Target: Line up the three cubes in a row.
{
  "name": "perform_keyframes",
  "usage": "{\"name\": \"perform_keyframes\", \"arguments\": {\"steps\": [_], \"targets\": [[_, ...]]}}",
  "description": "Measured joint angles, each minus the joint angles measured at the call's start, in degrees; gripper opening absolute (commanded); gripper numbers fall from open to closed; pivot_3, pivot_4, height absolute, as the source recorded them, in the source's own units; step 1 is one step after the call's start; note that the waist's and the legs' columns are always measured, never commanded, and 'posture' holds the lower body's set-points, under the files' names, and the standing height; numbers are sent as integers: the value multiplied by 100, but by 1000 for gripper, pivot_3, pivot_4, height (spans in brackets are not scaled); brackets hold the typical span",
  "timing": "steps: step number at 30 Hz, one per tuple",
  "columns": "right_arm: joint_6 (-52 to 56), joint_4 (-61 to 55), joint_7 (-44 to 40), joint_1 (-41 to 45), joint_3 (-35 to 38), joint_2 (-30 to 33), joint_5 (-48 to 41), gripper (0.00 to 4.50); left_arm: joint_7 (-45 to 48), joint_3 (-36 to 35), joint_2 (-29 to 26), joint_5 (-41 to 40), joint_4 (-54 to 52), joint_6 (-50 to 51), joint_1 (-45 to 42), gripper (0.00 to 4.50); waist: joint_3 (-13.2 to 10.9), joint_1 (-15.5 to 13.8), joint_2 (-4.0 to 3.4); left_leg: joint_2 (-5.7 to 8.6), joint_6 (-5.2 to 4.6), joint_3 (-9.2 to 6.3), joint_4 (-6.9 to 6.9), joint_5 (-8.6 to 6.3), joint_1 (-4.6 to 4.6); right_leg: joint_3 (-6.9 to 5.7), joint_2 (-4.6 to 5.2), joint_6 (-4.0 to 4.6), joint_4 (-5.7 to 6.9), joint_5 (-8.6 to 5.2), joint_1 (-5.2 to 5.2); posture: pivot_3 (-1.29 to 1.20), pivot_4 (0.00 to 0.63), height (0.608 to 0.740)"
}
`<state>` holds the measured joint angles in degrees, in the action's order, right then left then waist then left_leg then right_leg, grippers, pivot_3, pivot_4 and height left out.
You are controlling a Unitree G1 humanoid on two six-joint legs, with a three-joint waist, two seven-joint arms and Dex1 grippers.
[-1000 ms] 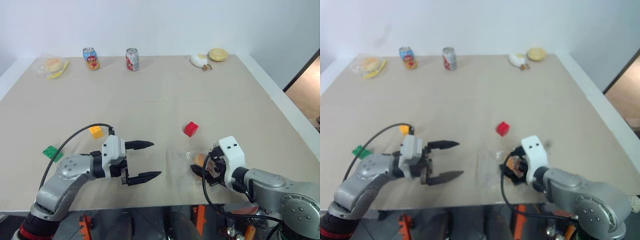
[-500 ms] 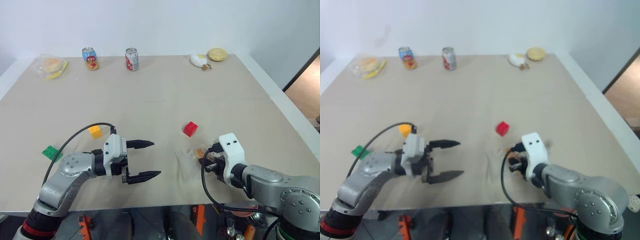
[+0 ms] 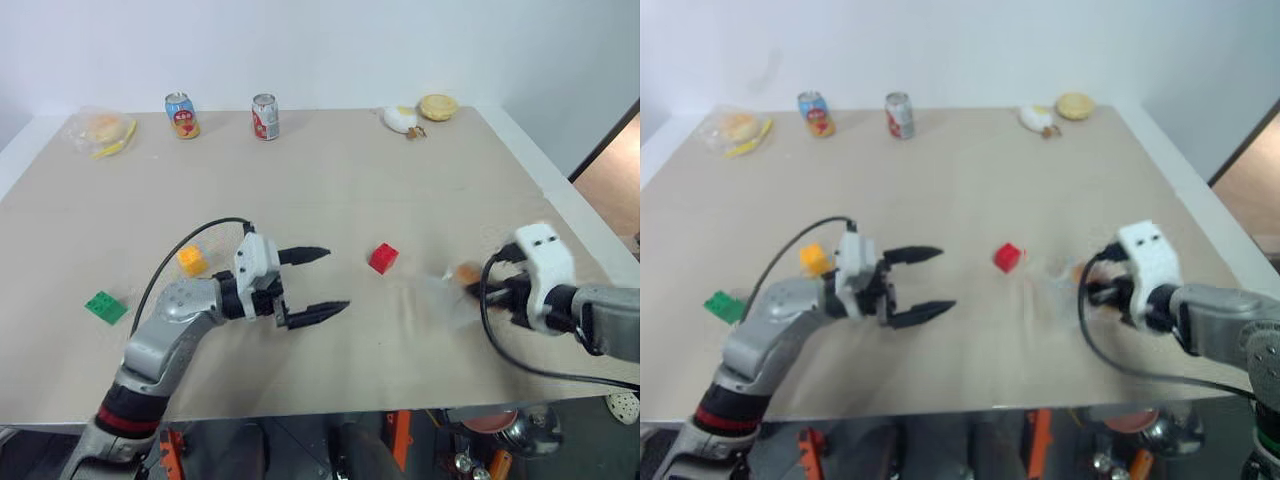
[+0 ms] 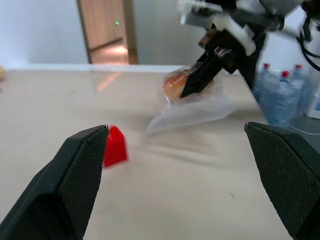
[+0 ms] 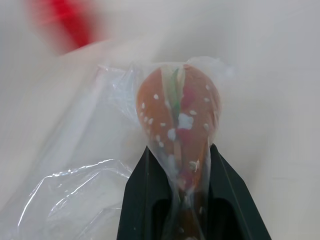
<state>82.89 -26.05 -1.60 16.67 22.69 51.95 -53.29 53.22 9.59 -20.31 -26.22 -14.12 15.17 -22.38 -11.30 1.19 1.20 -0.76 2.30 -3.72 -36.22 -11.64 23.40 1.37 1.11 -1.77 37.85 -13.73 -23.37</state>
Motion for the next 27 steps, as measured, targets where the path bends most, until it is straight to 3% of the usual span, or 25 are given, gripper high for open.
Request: {"name": "perform_keyframes", "arguments": {"steps": [5, 11, 13, 22, 23, 27], "targets": [[-865, 615, 620, 16, 9, -945, 1115, 38, -246, 267, 632, 357, 598, -197, -445, 4500, 1, 1, 0, 2, -2, 17, 1, -1, 1, 19, 0, -8, 0, 3, -6, 0, 150, 740], [-2002, 1169, 1009, 114, 146, -1452, 2124, 38, -308, 403, 1004, 571, 999, -416, -724, 4500, 2, 6, -5, 2, -13, 36, 0, -7, -4, 37, -3, -14, 0, 4, -7, 0, 150, 740], [-2340, 1499, 1147, 124, 280, -1584, 2431, 1046, -326, 404, 1110, 601, 1116, -478, -825, 4500, 3, 6, -6, 4, -13, 37, -1, -7, -5, 43, -3, -15, 0, 5, -5, 0, 150, 740], [-3228, 1952, 904, 89, 429, -1770, 3021, 4150, -307, 405, 1256, 624, 1282, -587, -907, 4500, 7, 26, -16, 3, -23, 54, 0, -13, -12, 85, -20, -21, 1, 6, -6, 0, 150, 740], [-3302, 1952, 845, 85, 429, -1782, 3046, 4403, -306, 405, 1253, 629, 1283, -594, -907, 4500, 8, 26, -16, 3, -23, 54, 0, -13, -12, 96, -26, -21, 1, 7, -6, 0, 150, 740], [-3698, 1951, 506, 99, 429, -1781, 3102, 4403, -323, 394, 1204, 648, 1283, -594, -899, 4500, 9, 28, -18, 5, -24, 57, -3, -12, -12, 142, -50, -24, 1, 8, -5, 0, 150, 740]]}}
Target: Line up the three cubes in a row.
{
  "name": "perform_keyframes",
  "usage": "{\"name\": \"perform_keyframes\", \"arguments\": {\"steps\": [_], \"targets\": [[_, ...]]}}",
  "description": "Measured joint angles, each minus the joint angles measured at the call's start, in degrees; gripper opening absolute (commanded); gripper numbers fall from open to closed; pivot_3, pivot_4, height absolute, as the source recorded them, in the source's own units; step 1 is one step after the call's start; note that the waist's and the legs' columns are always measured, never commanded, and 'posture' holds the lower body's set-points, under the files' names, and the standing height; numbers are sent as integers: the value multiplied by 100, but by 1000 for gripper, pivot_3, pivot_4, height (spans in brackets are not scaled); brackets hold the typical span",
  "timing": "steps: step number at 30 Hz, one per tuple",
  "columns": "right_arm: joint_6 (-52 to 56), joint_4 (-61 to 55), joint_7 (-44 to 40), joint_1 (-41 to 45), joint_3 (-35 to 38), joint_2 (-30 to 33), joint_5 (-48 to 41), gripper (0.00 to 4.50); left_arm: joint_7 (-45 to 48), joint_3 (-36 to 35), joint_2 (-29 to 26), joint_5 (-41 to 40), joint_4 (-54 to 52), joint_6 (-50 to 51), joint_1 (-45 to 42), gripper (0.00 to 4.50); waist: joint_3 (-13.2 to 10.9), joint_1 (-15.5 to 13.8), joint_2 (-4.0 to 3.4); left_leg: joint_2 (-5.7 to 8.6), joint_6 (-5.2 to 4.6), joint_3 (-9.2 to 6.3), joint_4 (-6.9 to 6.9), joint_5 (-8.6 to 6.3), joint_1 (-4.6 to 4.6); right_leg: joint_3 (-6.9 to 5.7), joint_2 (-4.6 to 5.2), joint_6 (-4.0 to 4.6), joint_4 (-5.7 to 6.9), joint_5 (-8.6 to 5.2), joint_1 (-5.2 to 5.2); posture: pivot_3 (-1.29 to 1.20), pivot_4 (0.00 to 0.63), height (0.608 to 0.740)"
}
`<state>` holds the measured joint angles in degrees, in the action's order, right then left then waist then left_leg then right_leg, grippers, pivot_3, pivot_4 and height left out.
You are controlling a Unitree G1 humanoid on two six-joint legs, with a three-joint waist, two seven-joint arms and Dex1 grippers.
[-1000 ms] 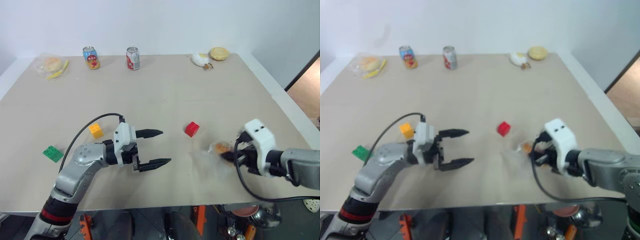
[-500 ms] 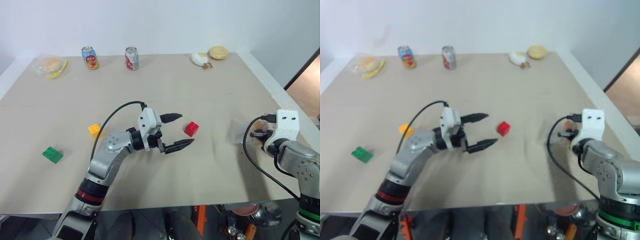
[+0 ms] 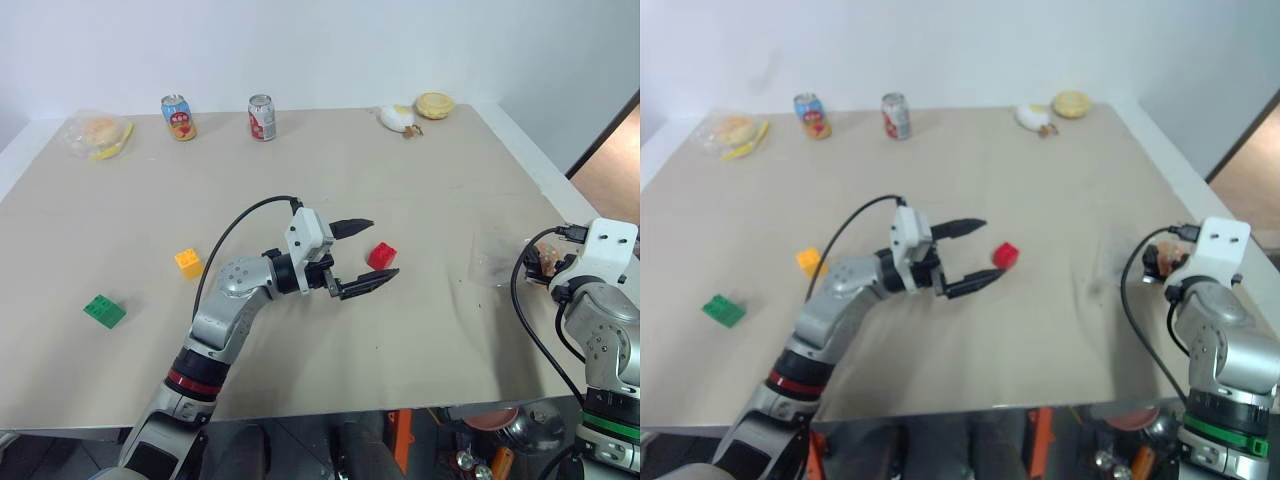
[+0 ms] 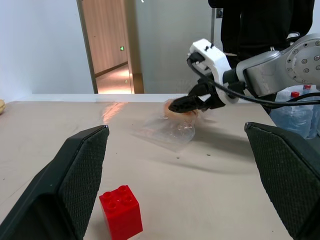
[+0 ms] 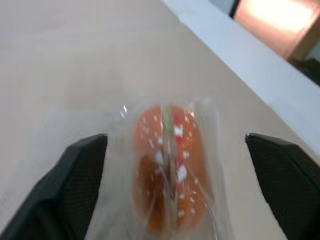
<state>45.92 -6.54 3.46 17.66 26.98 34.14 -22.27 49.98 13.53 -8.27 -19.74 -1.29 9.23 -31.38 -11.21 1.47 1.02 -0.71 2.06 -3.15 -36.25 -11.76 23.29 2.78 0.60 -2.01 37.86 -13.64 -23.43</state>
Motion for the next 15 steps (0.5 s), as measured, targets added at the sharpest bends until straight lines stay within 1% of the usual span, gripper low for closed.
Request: {"name": "perform_keyframes", "arguments": {"steps": [1, 2, 5, 7, 8, 9, 12, 15], "targets": [[-202, 4, -218, 58, 0, 2, 0, 4403, -14, -21, -49, 0, -9, 1, 34, 4500, 0, 3, 0, 0, 0, 1, -1, 0, 0, 8, -5, -1, 0, 0, 0, 0, 150, 740], [-247, 3, -258, 81, -1, 3, -3, 4403, -18, -28, -66, 1, -8, 3, 43, 4500, 0, 11, -2, -2, 0, 5, -1, 0, -1, 18, -9, -3, 0, 2, -1, 0, 150, 740], [-709, 25, -1062, 400, -75, 66, -156, 4403, -108, -158, -266, -1, -86, 36, 197, 4500, 0, 62, -3, -7, 0, 6, -1, 0, -6, 35, -25, -3, 1, 3, 0, 0, 150, 740], [-1108, -36, -2232, 612, -584, 229, -420, 4403, -133, -319, -538, -38, -247, 98, 462, 4500, 0, 133, -3, -15, -2, 11, 0, -1, -13, 42, -34, -2, 1, 4, 1, 0, 150, 740], [-1134, -30, -2386, 641, -668, 229, -443, 4403, -137, -343, -563, -46, -279, 109, 494, 4500, -1, 125, -2, -19, -4, -1, 0, -2, -15, 34, -43, 0, 1, 3, 8, 0, 150, 740], [-1323, 76, -3318, 767, -1217, 249, -511, 4403, -198, -491, -758, -61, -542, 147, 779, 4500, 0, 134, -3, -24, -4, 5, 1, -3, -19, 43, -48, 2, 2, 3, 6, 0, 150, 740], [-1444, 518, -4146, 977, -1821, 265, -523, 4403, -235, -615, -975, -65, -780, 222, 1107, 4500, -1, 128, -3, -23, -4, 6, -1, -3, -16, 45, -47, 3, 3, 4, 6, 0, 150, 740], [-1538, 973, -4563, 1170, -2090, 282, -409, 4403, -265, -702, -1101, -71, -936, 255, 1308, 4500, -2, 124, -2, -18, -4, 6, -4, -3, -13, 48, -44, 2, 3, 5, 6, 0, 150, 740]]}}
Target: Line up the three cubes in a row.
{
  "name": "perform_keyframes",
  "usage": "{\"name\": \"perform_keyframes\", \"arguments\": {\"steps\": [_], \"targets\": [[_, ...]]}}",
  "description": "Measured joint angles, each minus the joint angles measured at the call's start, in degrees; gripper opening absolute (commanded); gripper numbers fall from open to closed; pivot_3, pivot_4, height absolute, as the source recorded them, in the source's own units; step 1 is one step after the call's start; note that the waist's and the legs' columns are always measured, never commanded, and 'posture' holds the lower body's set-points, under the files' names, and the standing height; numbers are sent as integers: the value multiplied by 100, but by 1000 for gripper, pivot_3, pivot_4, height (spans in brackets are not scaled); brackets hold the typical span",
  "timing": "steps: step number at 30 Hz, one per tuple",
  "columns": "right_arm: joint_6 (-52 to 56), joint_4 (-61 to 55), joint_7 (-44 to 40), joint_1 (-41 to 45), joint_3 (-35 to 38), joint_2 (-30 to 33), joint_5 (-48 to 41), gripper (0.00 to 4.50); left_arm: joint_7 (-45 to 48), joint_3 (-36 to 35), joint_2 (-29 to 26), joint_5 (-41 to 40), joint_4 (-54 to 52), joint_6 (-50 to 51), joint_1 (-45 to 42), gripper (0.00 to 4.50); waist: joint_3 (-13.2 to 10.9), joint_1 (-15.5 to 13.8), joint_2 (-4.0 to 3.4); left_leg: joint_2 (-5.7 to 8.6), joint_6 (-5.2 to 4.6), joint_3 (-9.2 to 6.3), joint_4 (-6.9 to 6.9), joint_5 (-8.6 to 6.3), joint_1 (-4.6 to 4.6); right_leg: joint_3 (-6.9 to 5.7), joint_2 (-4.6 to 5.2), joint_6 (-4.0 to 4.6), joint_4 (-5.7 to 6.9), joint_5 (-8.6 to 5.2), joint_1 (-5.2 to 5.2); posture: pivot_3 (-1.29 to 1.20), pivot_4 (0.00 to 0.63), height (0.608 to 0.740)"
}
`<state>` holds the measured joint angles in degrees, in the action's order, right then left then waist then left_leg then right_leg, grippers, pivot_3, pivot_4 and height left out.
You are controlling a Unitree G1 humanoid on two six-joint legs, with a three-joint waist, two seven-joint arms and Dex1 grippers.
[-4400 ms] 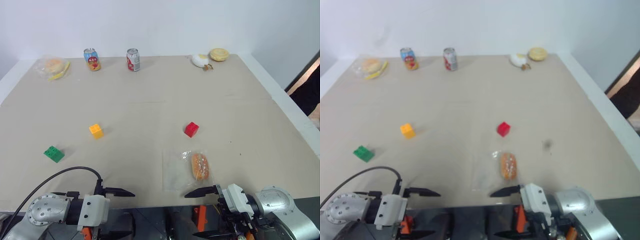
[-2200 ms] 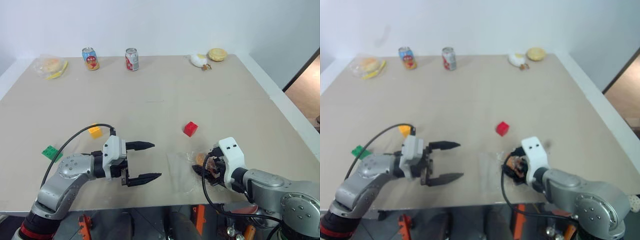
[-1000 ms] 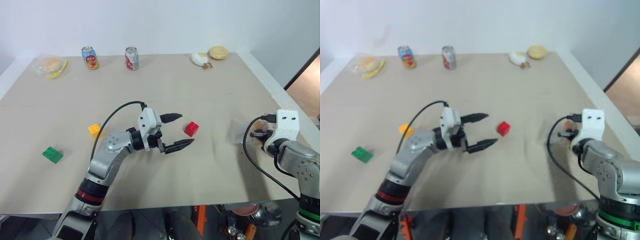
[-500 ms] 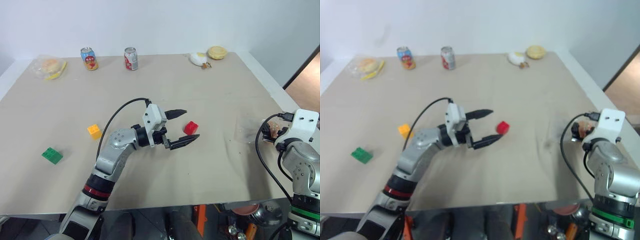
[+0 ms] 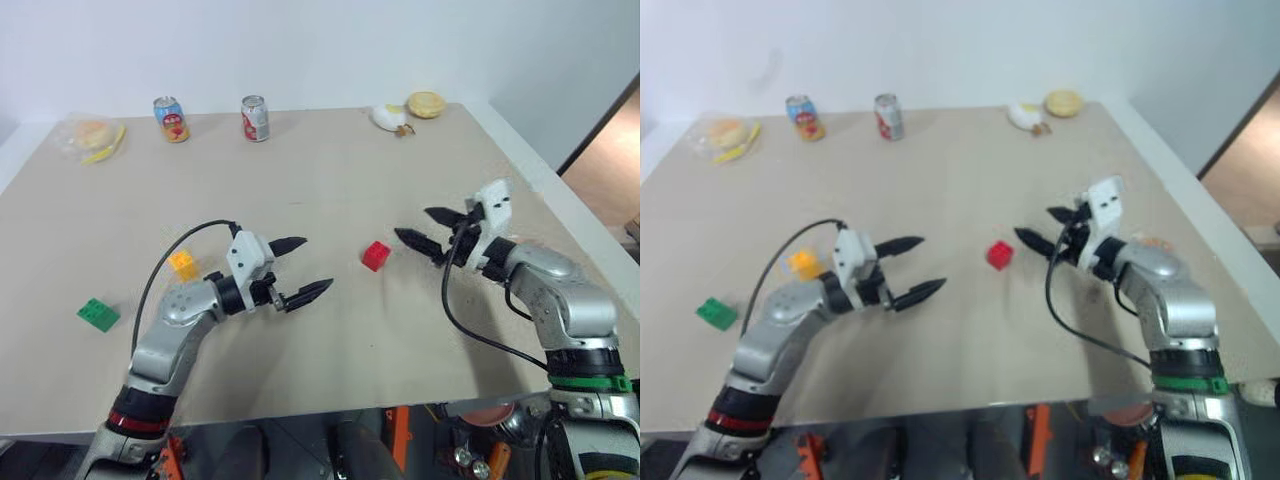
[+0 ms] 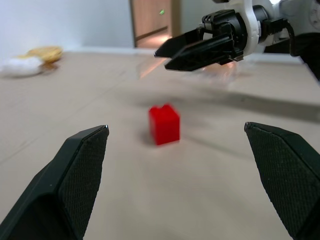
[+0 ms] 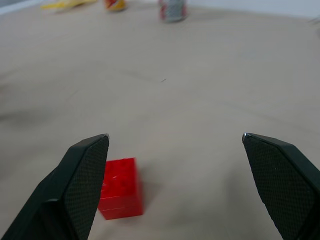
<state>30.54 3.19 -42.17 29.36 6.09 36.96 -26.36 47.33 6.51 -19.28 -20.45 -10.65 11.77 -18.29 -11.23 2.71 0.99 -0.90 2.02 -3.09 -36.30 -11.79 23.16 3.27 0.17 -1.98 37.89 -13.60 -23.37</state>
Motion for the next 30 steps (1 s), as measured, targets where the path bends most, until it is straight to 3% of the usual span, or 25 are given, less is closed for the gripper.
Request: {"name": "perform_keyframes", "arguments": {"steps": [5, 15, 19, 25, 30], "targets": [[-121, 342, -677, 155, -430, -3, 91, 4403, -139, -154, -111, -12, -242, 68, 184, 4500, 0, -50, 1, 12, 1, -4, -4, 2, 12, 9, 6, -5, 0, -2, 0, 0, 150, 740], [-373, 1123, -913, 397, -875, -384, 483, 4403, -328, -213, -150, -20, -415, 115, 267, 4500, 0, -16, 1, 7, 1, -5, -4, 2, 7, 8, 0, -2, 4, 1, -1, 0, 150, 740], [-625, 1661, -645, 556, -1079, -686, 946, 3374, -448, -205, -116, -20, -515, 191, 270, 4500, 0, -13, 1, 8, 2, -4, -4, 2, 7, 10, 1, -3, 6, 2, -1, 0, 150, 740], [-773, 1807, -636, 627, -1059, -816, 1096, 1286, -478, -200, -111, -31, -603, 234, 269, 4500, 0, -12, 1, 7, 2, -5, -4, 3, 4, 10, -1, -2, 10, 2, -1, 0, 150, 740], [-1026, 1761, -945, 617, -1039, -784, 1081, 1293, -461, -191, -112, -35, -603, 238, 266, 4500, 0, -12, 1, 8, 3, -4, -4, 3, 4, 10, -1, -3, 10, 2, -2, 0, 150, 740]]}}
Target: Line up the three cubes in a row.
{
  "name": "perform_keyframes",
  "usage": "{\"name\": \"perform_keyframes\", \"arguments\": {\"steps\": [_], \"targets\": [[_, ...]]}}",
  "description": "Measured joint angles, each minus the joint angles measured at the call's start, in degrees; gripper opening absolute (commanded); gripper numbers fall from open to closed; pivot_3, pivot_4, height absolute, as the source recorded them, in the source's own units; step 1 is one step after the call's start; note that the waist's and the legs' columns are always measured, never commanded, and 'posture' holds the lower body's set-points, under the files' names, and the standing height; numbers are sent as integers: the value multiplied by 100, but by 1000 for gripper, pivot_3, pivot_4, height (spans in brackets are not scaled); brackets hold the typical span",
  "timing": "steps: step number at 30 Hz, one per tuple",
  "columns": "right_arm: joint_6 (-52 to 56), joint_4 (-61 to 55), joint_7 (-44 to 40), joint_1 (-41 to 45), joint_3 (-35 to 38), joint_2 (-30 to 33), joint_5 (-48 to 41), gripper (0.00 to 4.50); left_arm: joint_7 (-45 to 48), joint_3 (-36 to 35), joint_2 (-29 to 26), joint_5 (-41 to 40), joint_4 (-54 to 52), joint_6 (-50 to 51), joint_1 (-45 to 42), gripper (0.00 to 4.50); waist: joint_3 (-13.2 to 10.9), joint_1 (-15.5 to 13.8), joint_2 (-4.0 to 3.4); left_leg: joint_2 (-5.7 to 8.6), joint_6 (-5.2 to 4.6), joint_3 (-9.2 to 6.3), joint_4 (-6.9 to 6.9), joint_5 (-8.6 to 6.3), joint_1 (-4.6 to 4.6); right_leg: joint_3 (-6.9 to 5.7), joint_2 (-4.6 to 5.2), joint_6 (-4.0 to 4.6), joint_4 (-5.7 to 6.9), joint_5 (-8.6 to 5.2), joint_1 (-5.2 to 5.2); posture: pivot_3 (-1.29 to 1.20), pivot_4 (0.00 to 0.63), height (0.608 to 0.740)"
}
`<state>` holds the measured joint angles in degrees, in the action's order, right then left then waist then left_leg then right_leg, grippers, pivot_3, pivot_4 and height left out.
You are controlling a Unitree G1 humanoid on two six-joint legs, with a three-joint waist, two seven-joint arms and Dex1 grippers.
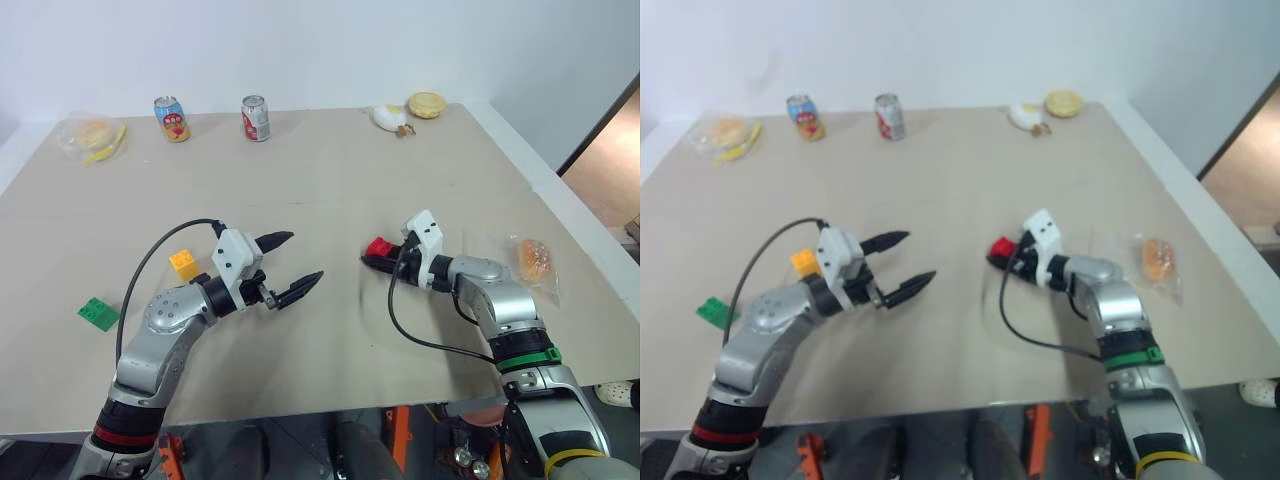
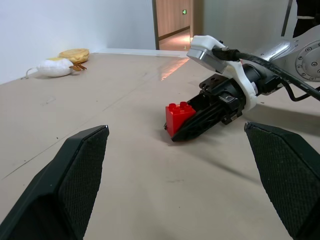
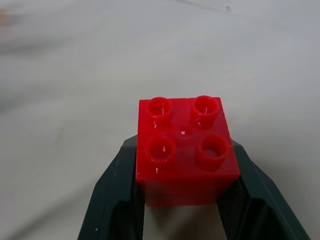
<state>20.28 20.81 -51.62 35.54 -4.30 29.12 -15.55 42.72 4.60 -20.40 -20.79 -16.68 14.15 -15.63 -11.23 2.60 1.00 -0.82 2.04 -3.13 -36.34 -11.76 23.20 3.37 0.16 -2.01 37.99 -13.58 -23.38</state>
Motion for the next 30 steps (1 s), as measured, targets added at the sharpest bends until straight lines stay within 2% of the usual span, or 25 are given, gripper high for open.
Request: {"name": "perform_keyframes", "arguments": {"steps": [8, 15, 20, 30], "targets": [[-305, -1181, -1942, -235, -59, 772, -500, 1293, 727, 65, -509, -323, -250, 10, 302, 4500, 0, 1, 0, -2, 1, -1, 0, -1, -1, -3, 0, -1, 0, -3, 0, 0, 150, 740], [-884, -1766, -3195, -512, -781, 1226, -283, 1293, 1652, 99, -1290, -544, -568, -44, 717, 4500, -1, 7, 0, -12, 0, 0, 0, -1, -10, -5, -9, 9, 3, -3, 0, 0, 150, 740], [-1171, -1780, -3348, -587, -965, 1273, -61, 1293, 1890, 127, -1469, -554, -618, -83, 817, 4500, -1, 3, 1, -8, 1, 2, -1, 0, -9, -2, -4, 7, 3, -3, 1, 0, 150, 740], [-1813, -1049, -3312, -570, -1188, 1200, 534, 1293, 1884, 120, -1506, -546, -619, -185, 849, 4500, -2, 3, 3, -9, 1, 1, -1, 0, -10, -2, -5, 8, 3, -3, 1, 0, 150, 740]]}}
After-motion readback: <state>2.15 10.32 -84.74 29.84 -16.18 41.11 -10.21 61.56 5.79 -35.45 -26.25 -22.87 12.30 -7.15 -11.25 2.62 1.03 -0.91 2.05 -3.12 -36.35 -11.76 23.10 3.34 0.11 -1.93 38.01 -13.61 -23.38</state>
